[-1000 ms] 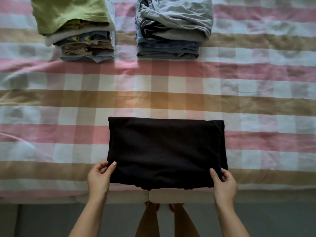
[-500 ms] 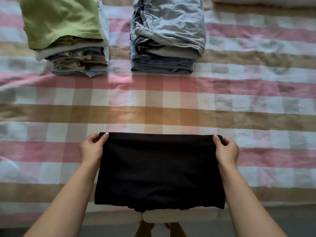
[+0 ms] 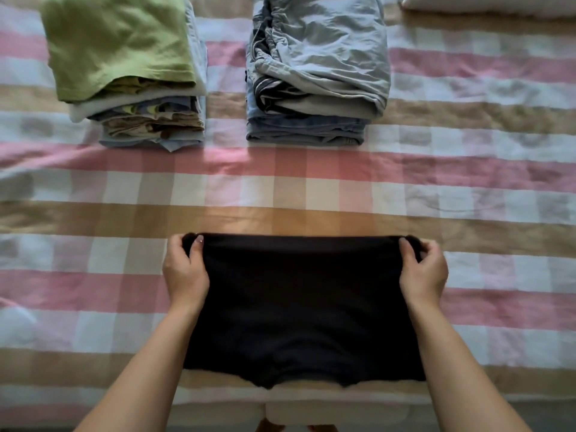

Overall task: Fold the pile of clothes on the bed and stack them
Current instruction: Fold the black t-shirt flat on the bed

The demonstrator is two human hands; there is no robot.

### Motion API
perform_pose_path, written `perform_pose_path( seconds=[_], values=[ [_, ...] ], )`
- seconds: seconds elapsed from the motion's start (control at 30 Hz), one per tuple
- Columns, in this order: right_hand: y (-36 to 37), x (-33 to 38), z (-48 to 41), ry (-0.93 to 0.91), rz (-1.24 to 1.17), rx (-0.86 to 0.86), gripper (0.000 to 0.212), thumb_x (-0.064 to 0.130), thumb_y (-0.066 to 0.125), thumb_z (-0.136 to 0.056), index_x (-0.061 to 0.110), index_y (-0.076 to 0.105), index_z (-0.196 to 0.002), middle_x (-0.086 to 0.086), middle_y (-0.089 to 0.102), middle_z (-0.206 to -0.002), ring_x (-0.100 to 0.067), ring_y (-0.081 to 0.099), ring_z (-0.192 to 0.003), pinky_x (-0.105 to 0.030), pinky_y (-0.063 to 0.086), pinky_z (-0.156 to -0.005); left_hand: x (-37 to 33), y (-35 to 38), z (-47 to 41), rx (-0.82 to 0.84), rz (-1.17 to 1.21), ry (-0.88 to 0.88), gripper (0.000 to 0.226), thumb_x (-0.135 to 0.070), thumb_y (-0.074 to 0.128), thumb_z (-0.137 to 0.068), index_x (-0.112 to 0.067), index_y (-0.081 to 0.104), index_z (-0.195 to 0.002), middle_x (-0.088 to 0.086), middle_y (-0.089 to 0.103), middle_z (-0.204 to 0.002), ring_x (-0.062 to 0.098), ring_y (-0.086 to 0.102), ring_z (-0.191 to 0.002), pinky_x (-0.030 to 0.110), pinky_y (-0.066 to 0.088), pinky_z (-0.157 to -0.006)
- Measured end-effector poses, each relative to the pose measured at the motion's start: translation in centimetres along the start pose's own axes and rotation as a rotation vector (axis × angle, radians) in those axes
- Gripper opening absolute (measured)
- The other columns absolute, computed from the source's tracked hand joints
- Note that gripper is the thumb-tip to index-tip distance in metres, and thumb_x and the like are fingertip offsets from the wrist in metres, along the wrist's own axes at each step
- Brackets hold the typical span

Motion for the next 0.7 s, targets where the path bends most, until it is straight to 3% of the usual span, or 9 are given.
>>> perform_pose_path(
  seconds=[0.1,0.2,0.27,0.37,0.43,0.5,0.6,0.7],
  values=[
    [1.7,2.6,-3.6,-0.075,0.001,-0.016,0.028,0.024,0.06,-0.088,-0.001,0.058,-0.101,-0.017,0.064,-0.101,-0.028,0.059,-0.096,-0.028,0.04,-0.078,-2.2,1.2,-3.2,-0.039,0.028,0.06,0.023,-0.018,0.049,-0.095,0.004,0.052,-0.102,0.016,0.057,-0.096,0.019,0.047,-0.085,0.017,0.028,-0.067],
    [3.6,4.7,-7.0,-0.124,0.026,0.002,0.028,0.028,0.058,-0.089,0.002,0.057,-0.101,-0.012,0.063,-0.101,-0.022,0.057,-0.092,-0.017,0.033,-0.069,-3.8,3.2,-6.1,-0.023,0.028,0.065,0.027,-0.019,0.048,-0.095,0.006,0.049,-0.105,0.021,0.058,-0.102,0.028,0.053,-0.091,0.019,0.029,-0.068],
    [4.3,5.4,-8.2,-0.128,0.042,0.004,0.025,0.028,0.056,-0.091,0.006,0.056,-0.103,-0.005,0.061,-0.099,-0.018,0.055,-0.091,-0.013,0.031,-0.066,-4.4,4.1,-7.4,-0.025,-0.033,0.068,0.03,-0.018,0.049,-0.094,0.007,0.047,-0.111,0.023,0.056,-0.111,0.034,0.052,-0.102,0.024,0.032,-0.079],
    [4.1,6.2,-7.0,-0.237,0.187,-0.109,0.036,0.022,0.053,-0.091,0.006,0.049,-0.123,-0.012,0.055,-0.123,-0.03,0.047,-0.116,-0.026,0.033,-0.09,-6.2,5.1,-6.4,-0.055,-0.31,0.274,0.046,-0.016,0.049,-0.092,0.001,0.038,-0.134,0.021,0.042,-0.137,0.036,0.036,-0.129,0.035,0.022,-0.105],
    [5.7,6.9,-3.6,-0.447,0.357,-0.029,0.051,0.025,0.047,-0.093,0.005,0.036,-0.138,-0.016,0.038,-0.144,-0.031,0.032,-0.134,-0.036,0.024,-0.107,-7.8,7.3,-3.4,0.094,-0.345,0.509,0.05,-0.014,0.045,-0.092,-0.005,0.035,-0.14,0.015,0.032,-0.148,0.03,0.026,-0.139,0.041,0.016,-0.112],
    [8.0,6.3,0.2,-0.594,0.515,0.176,0.059,0.038,0.032,-0.095,0.009,0.024,-0.145,-0.009,0.022,-0.153,-0.023,0.014,-0.143,-0.042,0.012,-0.113,-8.1,10.2,0.4,0.307,-0.411,0.67,0.051,-0.018,0.044,-0.091,-0.01,0.036,-0.141,0.012,0.028,-0.15,0.03,0.022,-0.14,0.048,0.016,-0.112],
    [8.5,3.0,2.4,-0.565,0.74,0.301,0.073,0.054,0.004,-0.085,0.016,0.008,-0.147,-0.002,0.005,-0.157,-0.012,-0.008,-0.14,-0.04,0.0,-0.115,-5.8,13.0,3.4,0.467,-0.728,0.72,0.058,-0.04,0.032,-0.096,-0.024,0.011,-0.147,0.001,0.005,-0.157,0.02,-0.006,-0.144,0.044,-0.002,-0.115],
    [6.8,1.2,1.6,-0.48,0.785,0.239,0.074,0.055,0.0,-0.084,0.016,0.008,-0.146,-0.002,0.004,-0.156,-0.01,-0.009,-0.139,-0.043,0.001,-0.115,-4.8,13.9,3.8,0.465,-0.835,0.676,0.061,-0.048,0.021,-0.095,-0.026,-0.006,-0.145,-0.001,-0.014,-0.154,0.019,-0.024,-0.136,0.045,-0.011,-0.112]
  ],
)
Point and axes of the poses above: each hand's wrist, its own z-axis away from the middle knuckle, its own y-axis out of the palm, x = y × z, the point moved 6 cm from there along -z, towards the middle knuckle
